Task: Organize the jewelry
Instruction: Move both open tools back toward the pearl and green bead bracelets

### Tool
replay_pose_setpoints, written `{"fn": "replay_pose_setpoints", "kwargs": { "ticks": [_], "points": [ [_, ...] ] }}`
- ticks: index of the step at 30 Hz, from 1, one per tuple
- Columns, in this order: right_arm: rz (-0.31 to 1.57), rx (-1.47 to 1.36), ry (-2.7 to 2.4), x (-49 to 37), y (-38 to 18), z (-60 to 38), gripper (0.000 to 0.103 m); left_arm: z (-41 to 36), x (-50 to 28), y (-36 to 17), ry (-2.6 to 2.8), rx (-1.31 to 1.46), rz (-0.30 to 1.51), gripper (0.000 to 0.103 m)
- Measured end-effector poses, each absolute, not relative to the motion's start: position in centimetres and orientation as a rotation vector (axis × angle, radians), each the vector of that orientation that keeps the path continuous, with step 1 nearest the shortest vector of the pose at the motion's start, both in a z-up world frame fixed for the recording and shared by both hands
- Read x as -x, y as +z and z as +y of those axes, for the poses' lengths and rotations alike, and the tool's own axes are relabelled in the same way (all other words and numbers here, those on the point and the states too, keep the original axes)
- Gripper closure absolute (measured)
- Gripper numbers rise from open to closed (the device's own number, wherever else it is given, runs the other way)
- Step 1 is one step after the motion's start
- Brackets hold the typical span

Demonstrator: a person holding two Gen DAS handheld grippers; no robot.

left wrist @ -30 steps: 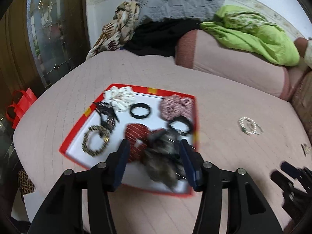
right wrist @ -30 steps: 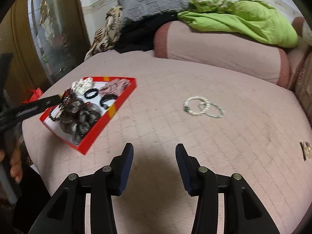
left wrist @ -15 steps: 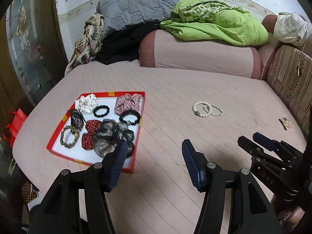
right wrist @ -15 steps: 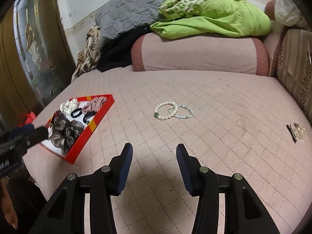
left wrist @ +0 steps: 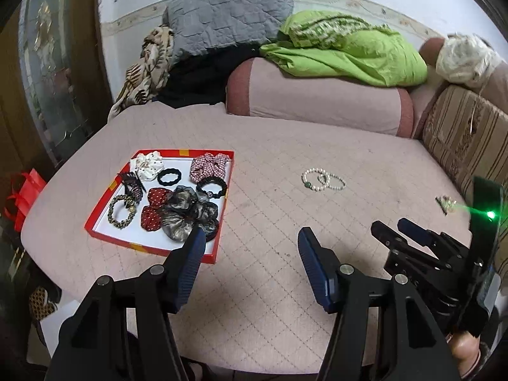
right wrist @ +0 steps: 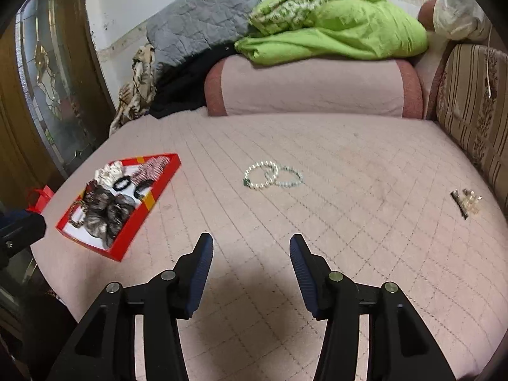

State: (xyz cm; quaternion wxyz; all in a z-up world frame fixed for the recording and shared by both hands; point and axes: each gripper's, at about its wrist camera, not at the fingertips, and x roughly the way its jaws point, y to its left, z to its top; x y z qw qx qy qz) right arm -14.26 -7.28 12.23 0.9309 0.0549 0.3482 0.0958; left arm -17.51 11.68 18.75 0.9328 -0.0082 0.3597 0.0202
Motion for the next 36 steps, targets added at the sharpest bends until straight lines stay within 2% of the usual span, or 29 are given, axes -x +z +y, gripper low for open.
{"fn": "replay_pose_setpoints", "kwargs": {
  "ticks": [6,10,13,26,36],
  "points": [
    [0.646,-0.057,0.173,17.0,16.0,-7.1,0.048,12.6,18.8,19.8,0.046,0.062,0.714,0.040],
    [0.596,-0.066,0.143,18.0,18.7,-8.8,0.039,12.6,18.0,19.6,0.021,0.091,0.736,0.039],
    [0.591,-0.076,0.110,16.9,19.6,-10.4,0.038,12.8,16.8,19.3,-0.003,0.081,0.755,0.039],
    [0.708,-0.088,0.108,6.8,16.1,-11.9,0.038,17.5,12.4,16.5,0.137,0.123,0.824,0.039],
    [0.740,-0.086,0.110,0.9,14.6,-12.6,0.038,15.8,8.3,17.0,0.128,0.104,0.865,0.039]
  ]
}}
